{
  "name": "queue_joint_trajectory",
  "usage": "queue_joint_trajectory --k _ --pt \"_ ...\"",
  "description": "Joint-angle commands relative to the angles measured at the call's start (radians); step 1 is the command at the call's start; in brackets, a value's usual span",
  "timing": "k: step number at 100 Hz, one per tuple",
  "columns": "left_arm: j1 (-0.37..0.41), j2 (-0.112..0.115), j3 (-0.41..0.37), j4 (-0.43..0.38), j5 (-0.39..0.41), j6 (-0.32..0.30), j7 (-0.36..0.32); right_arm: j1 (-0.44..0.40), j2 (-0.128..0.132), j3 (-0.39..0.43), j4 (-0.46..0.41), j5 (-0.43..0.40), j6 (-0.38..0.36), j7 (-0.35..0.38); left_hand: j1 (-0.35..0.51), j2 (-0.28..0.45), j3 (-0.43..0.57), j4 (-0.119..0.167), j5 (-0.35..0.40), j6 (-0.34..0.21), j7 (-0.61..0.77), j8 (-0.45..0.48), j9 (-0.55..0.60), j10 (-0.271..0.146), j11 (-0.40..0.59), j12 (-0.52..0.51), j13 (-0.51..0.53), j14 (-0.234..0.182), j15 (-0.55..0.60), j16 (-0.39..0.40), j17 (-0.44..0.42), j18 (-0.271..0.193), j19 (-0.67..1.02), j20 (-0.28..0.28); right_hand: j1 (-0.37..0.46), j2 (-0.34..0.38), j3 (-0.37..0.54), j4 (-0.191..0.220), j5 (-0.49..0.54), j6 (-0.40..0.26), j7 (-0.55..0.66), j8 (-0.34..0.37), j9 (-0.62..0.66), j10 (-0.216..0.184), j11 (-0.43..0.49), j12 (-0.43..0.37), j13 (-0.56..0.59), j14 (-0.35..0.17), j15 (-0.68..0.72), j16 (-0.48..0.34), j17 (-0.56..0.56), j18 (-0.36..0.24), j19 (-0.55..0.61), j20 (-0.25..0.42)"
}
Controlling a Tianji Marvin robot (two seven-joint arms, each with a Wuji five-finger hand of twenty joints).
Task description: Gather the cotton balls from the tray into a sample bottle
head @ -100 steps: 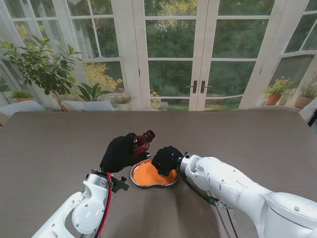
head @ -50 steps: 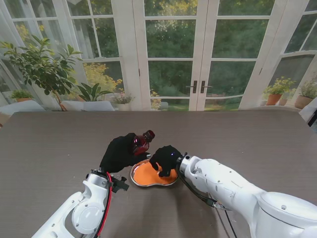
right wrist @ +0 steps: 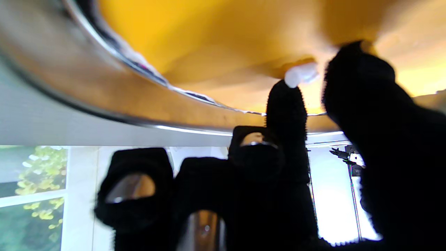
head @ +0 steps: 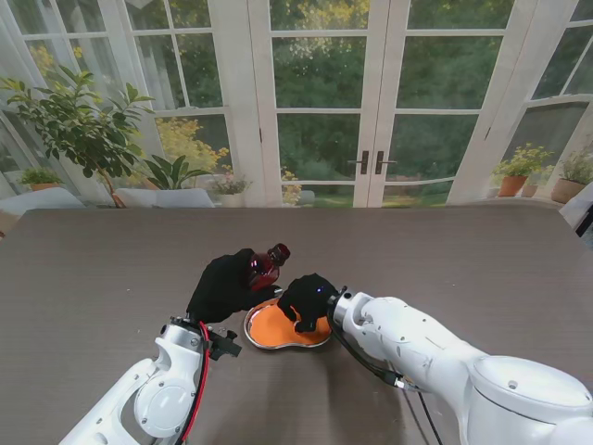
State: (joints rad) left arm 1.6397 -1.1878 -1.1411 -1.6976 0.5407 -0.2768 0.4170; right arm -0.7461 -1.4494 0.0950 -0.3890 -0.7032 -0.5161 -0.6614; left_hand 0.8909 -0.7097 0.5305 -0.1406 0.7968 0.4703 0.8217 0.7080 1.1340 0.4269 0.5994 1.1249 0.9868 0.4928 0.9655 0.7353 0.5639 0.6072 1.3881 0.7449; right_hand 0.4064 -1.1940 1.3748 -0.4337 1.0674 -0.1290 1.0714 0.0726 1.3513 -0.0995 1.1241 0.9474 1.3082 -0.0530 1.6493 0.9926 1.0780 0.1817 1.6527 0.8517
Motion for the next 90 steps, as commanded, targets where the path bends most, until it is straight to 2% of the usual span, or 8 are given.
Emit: queue_joint_trajectory --k 1,30,56,78,90 --pt "0.003 -0.002 -0.002 -0.007 -0.004 0.001 -0.019 -0.005 -0.005 -0.011 0.01 -0.007 -0.007 0.021 0.245 0.274 0.339 0.001 0.145 -0.199 0.174 0.014 0.056 -0.037 0.01 0.026 0.039 0.044 0.074 0.015 0.0 -0.038 0.052 0.017 0.025 0.002 0.019 -0.032 0.013 -0.009 -0.002 -0.052 0.094 0.02 0.06 -0.005 0.009 -0.055 0.099 0.016 0.036 0.045 0.077 0.006" --pt "0.005 -0.002 -0.003 -0.008 -0.003 0.002 -0.018 -0.002 -0.021 -0.037 0.045 0.001 -0.019 0.001 0.245 0.272 0.34 0.0 0.145 -0.199 0.174 0.013 0.055 -0.035 0.009 0.026 0.038 0.045 0.074 0.016 -0.002 -0.037 0.052 0.016 0.048 -0.008 0.024 -0.027 0.059 -0.017 0.033 -0.054 0.096 0.033 0.074 0.0 0.009 -0.054 0.105 0.018 0.034 0.049 0.077 0.007" --pt "0.005 -0.002 -0.004 -0.008 -0.002 0.0 -0.018 -0.003 -0.013 -0.03 0.034 -0.003 -0.022 0.005 0.243 0.268 0.342 -0.001 0.147 -0.198 0.173 0.011 0.055 -0.036 0.008 0.028 0.038 0.046 0.073 0.015 -0.002 -0.037 0.052 0.017 0.064 -0.012 0.034 -0.023 0.087 -0.011 0.059 -0.052 0.096 0.044 0.083 0.002 0.009 -0.053 0.108 0.02 0.035 0.051 0.078 0.008" --pt "0.005 -0.001 -0.005 -0.008 -0.001 -0.001 -0.018 -0.002 -0.008 -0.03 0.024 -0.009 -0.024 0.012 0.243 0.267 0.346 -0.002 0.147 -0.199 0.171 0.009 0.056 -0.034 0.008 0.029 0.038 0.048 0.073 0.015 -0.001 -0.037 0.052 0.017 0.07 0.021 0.039 -0.015 0.088 0.012 0.076 -0.038 0.095 0.043 0.086 0.002 0.009 -0.058 0.108 0.019 0.034 0.049 0.078 0.009" --pt "0.006 -0.002 -0.006 -0.008 0.0 -0.001 -0.017 -0.002 -0.002 -0.026 0.014 -0.012 -0.025 0.023 0.242 0.265 0.347 -0.003 0.148 -0.197 0.171 0.008 0.057 -0.034 0.007 0.029 0.038 0.046 0.073 0.016 -0.001 -0.037 0.052 0.017 0.074 0.054 0.042 -0.005 0.08 0.027 0.077 -0.004 0.094 0.048 0.088 0.007 0.009 -0.061 0.11 0.019 0.029 0.038 0.08 0.011"
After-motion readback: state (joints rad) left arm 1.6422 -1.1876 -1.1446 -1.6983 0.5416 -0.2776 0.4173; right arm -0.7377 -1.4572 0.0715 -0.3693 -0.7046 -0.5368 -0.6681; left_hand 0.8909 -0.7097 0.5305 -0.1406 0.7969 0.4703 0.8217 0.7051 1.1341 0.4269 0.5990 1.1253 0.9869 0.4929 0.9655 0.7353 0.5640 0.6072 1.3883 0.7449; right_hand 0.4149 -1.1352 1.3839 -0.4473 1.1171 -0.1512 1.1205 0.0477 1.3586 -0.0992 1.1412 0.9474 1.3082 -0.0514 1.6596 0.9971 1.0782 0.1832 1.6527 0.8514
